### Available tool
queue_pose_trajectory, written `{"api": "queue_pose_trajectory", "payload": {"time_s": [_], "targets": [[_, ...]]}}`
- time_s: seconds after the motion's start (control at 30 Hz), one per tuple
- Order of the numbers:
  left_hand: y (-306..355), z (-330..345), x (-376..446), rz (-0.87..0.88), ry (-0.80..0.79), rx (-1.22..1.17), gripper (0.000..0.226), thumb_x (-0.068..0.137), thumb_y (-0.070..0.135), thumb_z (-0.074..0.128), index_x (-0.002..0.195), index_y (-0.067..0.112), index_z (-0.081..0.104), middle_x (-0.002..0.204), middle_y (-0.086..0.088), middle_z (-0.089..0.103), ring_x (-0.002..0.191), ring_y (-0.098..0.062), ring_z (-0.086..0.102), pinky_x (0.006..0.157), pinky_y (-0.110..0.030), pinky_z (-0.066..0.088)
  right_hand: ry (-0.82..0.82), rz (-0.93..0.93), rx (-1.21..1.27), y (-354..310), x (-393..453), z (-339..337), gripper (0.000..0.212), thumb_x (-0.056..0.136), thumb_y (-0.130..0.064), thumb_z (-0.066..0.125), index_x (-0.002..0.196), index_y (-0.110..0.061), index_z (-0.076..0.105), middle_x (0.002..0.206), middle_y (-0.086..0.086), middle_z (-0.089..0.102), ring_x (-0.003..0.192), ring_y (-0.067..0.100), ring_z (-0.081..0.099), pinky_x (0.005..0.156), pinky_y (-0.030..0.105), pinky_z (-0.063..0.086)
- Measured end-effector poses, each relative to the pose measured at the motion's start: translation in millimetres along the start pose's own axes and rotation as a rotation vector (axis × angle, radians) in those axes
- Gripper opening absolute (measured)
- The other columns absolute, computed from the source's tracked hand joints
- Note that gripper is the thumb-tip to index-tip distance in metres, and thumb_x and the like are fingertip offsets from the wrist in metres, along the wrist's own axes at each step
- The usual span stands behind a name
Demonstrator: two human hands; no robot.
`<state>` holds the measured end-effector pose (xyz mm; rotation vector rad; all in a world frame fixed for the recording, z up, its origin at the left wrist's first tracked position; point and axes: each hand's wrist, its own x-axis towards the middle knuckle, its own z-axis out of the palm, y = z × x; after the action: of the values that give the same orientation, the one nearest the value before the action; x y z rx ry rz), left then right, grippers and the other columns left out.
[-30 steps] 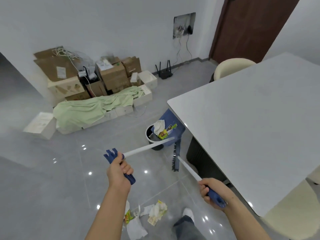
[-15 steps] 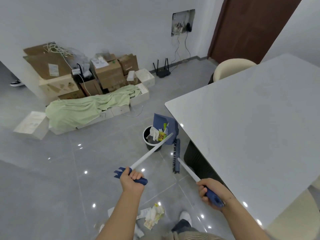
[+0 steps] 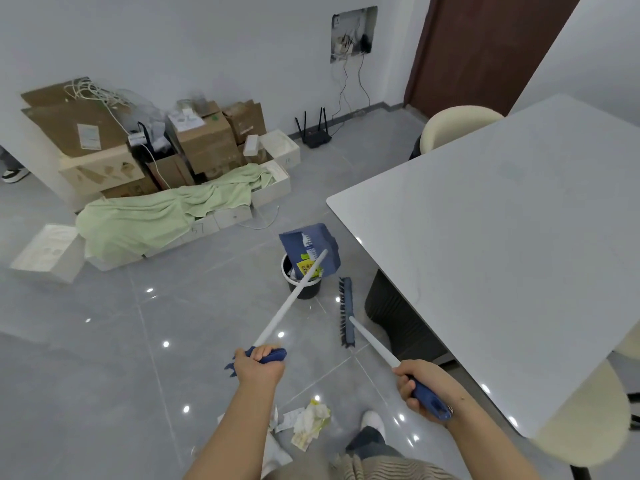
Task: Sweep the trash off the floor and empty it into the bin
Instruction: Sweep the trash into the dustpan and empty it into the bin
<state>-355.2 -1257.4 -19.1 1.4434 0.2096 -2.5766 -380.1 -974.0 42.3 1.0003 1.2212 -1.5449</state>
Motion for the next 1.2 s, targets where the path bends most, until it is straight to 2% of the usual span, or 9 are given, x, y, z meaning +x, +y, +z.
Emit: {"api": "queue_pose_trajectory", "payload": {"time_s": [0.13,0.6,0.67,0.73,0.77,0.83,0.87,1.03,1.2], "targets": [[1,-10,-1,-0.044,0.051,-0.189,0.045,0.098,0.031,0.033,0.055,0.020,0.026,0.032,0.005,0.028,0.029,-0.009,0.024,0.032,-0.016,0.019,0.006,0.005,0.004,4,3,4,0.029,0.096,-0.010,0.042,0.068,-0.007,0.045,0.040,0.003,0.049,0.026,0.009,0.044,0.033,0.013,0.034],[9,-7,3,-0.115,0.036,-0.363,0.052,0.101,0.034,0.036,0.052,0.017,0.029,0.032,0.002,0.025,0.024,-0.012,0.026,0.028,-0.018,0.016,0.019,0.026,0.067,15,14,-6,0.030,0.098,-0.009,0.041,0.070,-0.004,0.049,0.043,0.009,0.055,0.028,0.014,0.053,0.031,0.018,0.043],[9,-13,1,-0.137,0.028,-0.411,0.052,0.101,0.034,0.037,0.052,0.016,0.029,0.033,0.002,0.025,0.026,-0.011,0.026,0.028,-0.019,0.016,-0.019,0.014,0.059,19,21,-6,0.029,0.100,-0.013,0.038,0.079,-0.001,0.054,0.054,0.015,0.063,0.041,0.018,0.063,0.040,0.024,0.051],[9,-19,1,-0.158,0.018,-0.456,0.053,0.100,0.031,0.039,0.050,0.015,0.032,0.034,0.002,0.025,0.031,-0.009,0.025,0.029,-0.019,0.016,-0.128,-0.079,-0.017,21,29,-11,0.039,0.100,-0.019,0.035,0.102,0.012,0.060,0.089,0.025,0.068,0.079,0.026,0.069,0.074,0.032,0.056],[9,-20,1,-0.169,0.014,-0.481,0.053,0.100,0.029,0.039,0.049,0.014,0.035,0.035,0.002,0.024,0.033,-0.008,0.025,0.030,-0.019,0.016,-0.171,-0.138,-0.090,20,32,-6,0.038,0.095,-0.020,0.044,0.098,0.012,0.065,0.091,0.021,0.067,0.080,0.022,0.067,0.073,0.029,0.053],[8,-19,1,-0.177,0.012,-0.511,0.052,0.100,0.027,0.041,0.051,0.012,0.041,0.037,0.002,0.024,0.036,-0.007,0.025,0.029,-0.020,0.016,-0.076,-0.020,-0.152,16,33,2,0.024,0.082,-0.012,0.059,0.062,-0.001,0.066,0.057,0.005,0.057,0.044,0.010,0.053,0.041,0.019,0.043],[8,-17,1,-0.176,0.014,-0.518,0.048,0.099,0.027,0.041,0.054,0.012,0.043,0.037,0.002,0.024,0.036,-0.007,0.025,0.029,-0.020,0.016,-0.066,0.007,-0.098,16,34,0,0.027,0.086,-0.010,0.054,0.060,-0.005,0.058,0.048,0.002,0.051,0.034,0.008,0.045,0.034,0.017,0.037],[7,-14,8,-0.186,0.032,-0.545,0.037,0.100,0.025,0.039,0.066,0.012,0.048,0.036,0.000,0.023,0.035,-0.008,0.021,0.031,-0.020,0.015,0.046,0.033,-0.005,16,29,-1,0.029,0.095,-0.011,0.049,0.066,-0.005,0.049,0.047,0.008,0.056,0.030,0.013,0.052,0.036,0.018,0.044],[3,-17,20,-0.165,0.090,-0.524,0.046,0.100,0.024,0.035,0.055,0.015,0.030,0.037,-0.001,0.021,0.036,-0.010,0.018,0.034,-0.018,0.014,0.009,0.035,-0.031,18,23,4,0.023,0.082,-0.010,0.064,0.063,-0.004,0.054,0.049,0.008,0.055,0.031,0.012,0.051,0.035,0.018,0.042]]}}
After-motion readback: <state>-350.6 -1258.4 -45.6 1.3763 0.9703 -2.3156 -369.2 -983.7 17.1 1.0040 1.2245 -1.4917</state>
